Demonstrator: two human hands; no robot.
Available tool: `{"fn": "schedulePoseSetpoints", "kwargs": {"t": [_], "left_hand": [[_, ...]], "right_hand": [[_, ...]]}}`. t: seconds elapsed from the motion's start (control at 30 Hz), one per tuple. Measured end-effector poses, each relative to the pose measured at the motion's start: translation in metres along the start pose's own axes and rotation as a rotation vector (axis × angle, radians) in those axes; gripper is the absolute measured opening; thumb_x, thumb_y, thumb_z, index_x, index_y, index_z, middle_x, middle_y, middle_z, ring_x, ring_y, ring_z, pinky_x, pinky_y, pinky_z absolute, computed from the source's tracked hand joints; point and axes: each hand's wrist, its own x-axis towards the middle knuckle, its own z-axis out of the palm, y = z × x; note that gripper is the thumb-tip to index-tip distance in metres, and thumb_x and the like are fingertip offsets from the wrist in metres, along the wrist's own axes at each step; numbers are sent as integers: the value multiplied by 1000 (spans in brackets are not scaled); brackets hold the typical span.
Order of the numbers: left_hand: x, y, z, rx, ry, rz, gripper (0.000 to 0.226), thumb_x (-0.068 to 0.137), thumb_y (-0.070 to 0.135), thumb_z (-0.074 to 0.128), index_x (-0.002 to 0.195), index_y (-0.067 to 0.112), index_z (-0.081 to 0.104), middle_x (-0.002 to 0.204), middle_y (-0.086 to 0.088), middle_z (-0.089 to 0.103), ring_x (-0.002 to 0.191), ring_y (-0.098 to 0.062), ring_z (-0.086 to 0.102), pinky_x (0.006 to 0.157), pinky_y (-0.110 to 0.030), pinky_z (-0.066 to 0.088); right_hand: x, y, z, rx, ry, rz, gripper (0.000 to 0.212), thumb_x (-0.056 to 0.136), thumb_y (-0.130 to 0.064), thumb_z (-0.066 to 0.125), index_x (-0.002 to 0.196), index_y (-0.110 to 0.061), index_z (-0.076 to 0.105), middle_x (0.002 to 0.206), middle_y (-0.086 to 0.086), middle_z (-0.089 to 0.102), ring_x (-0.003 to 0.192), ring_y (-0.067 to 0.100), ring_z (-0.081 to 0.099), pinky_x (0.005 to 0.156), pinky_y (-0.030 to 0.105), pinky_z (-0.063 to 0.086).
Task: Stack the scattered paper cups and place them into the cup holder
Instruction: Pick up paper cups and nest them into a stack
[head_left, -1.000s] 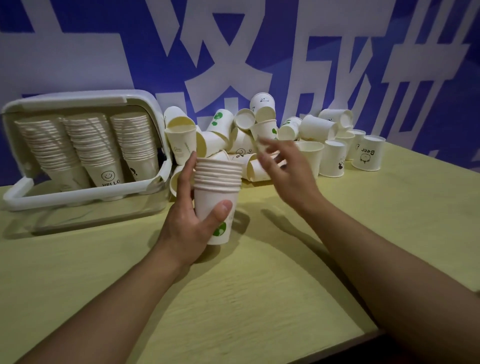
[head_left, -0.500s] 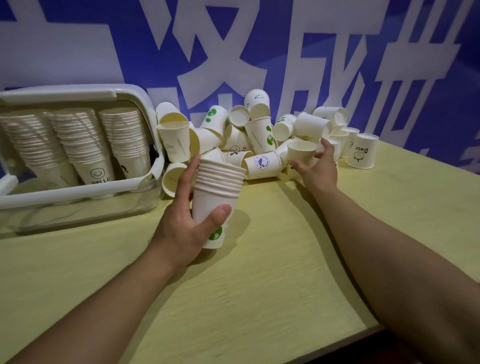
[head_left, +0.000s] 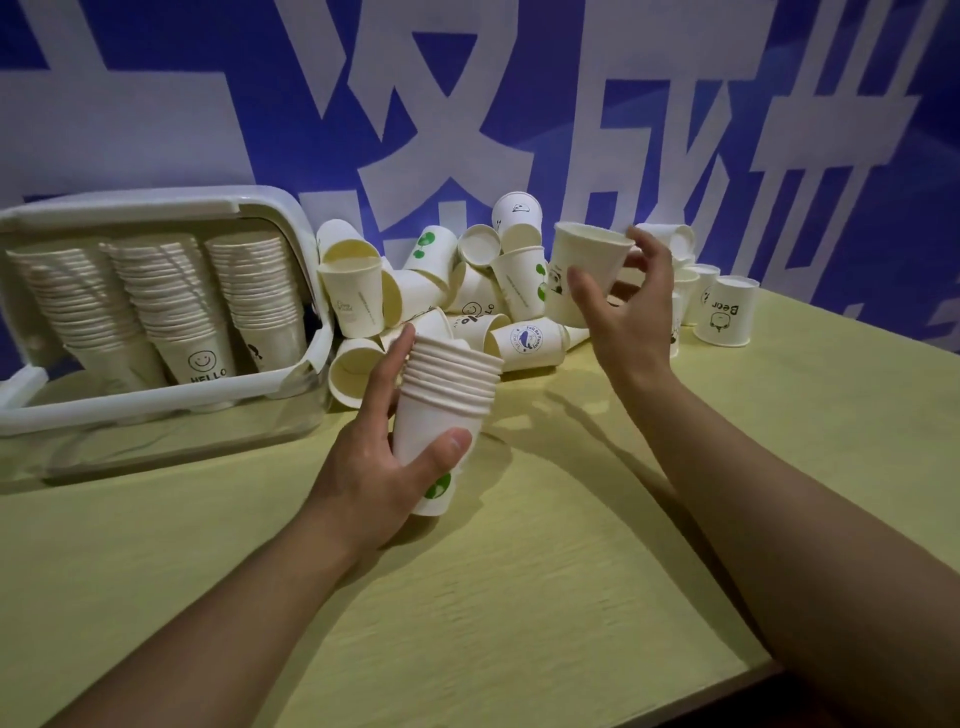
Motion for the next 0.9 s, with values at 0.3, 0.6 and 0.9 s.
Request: {"fn": "schedulePoseSetpoints", "kwargs": {"t": [0.3,0.6,0.9], "left_hand": [[-2,0,2,42,-49,59,96,67,69,66,140,75,4,143,25,47,114,2,59,95,-38,55],[2,-5,-7,21,211,79,109,65,62,70,140,73,-9,150,26,24,126,-1,46,96,-35,49],[7,-6,-13,1,255,-4,87,61,68,71,136,65,27,124,17,61,105,-9,65,91,-49,56]], "right_hand": [[-63,-59,24,324,-341,25,59,82,-41,71,132,-21,46,121,-4,57,105,15,65,79,28,58],[-82,-42,42,168,-701,-6,46,89,-46,60,131,-28,59,126,-3,62,101,7,64,82,28,56],[-48,-11,27,-320,-615,-292,55,88,-60,53,135,-32,58,135,-5,57,126,11,47,106,38,40]]}}
